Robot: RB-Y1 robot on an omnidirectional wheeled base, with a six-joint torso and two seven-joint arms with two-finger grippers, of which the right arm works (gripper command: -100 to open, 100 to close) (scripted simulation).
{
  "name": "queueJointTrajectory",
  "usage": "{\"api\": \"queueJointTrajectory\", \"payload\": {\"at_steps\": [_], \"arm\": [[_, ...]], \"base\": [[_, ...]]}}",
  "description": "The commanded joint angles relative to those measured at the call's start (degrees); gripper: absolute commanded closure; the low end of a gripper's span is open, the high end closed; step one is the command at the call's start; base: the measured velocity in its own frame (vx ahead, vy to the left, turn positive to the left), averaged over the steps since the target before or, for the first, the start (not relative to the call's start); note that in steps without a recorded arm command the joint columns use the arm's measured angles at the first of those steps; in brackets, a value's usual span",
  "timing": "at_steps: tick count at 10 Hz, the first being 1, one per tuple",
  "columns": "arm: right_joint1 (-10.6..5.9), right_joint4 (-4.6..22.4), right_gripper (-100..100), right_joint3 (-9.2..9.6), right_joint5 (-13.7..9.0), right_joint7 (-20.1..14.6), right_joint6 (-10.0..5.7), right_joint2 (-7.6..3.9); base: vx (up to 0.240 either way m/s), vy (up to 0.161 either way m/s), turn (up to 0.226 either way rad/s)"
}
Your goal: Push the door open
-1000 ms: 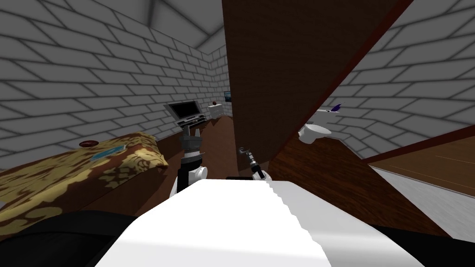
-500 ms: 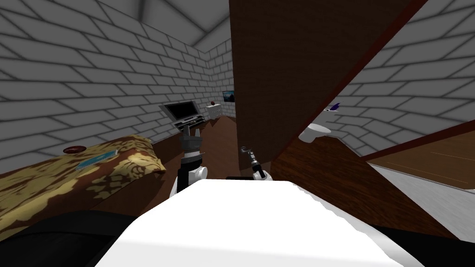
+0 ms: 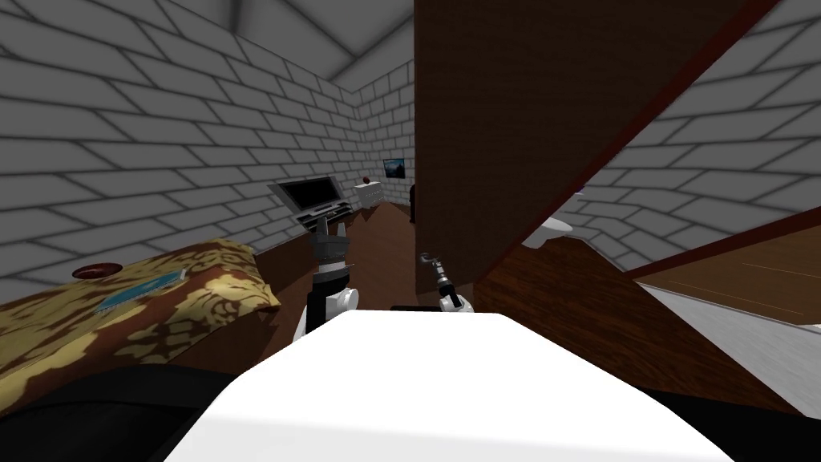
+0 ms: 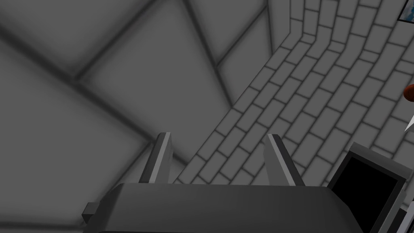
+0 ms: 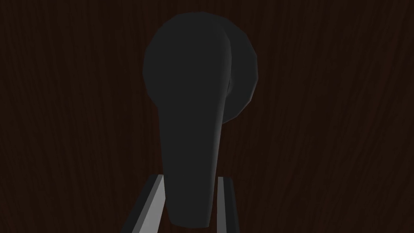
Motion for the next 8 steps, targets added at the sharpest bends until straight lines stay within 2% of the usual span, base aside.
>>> {"api": "queueJointTrajectory", "payload": {"at_steps": [1, 2, 6, 7, 8], "arm": [[-0.12, -0.67, 100, -1.42, -0.43, 0.47, 0.01, -0.16], [-0.12, -0.67, 100, -1.42, -0.43, 0.47, 0.01, -0.16], [-0.52, 0.01, 100, -4.67, -1.46, 1.41, -0.2, 1.24], [-0.6, 0.69, 100, -4.58, -1.49, 1.16, -0.48, 0.53], [-0.83, 0.77, 100, -5.78, -2.02, 1.46, -0.65, -0.06]], "base": [[0.163, 0.145, -0.059], [0.126, 0.124, -0.051], [0.165, 0.148, -0.075], [0.068, 0.04, -0.038], [0.12, 0.066, -0.043]]}}
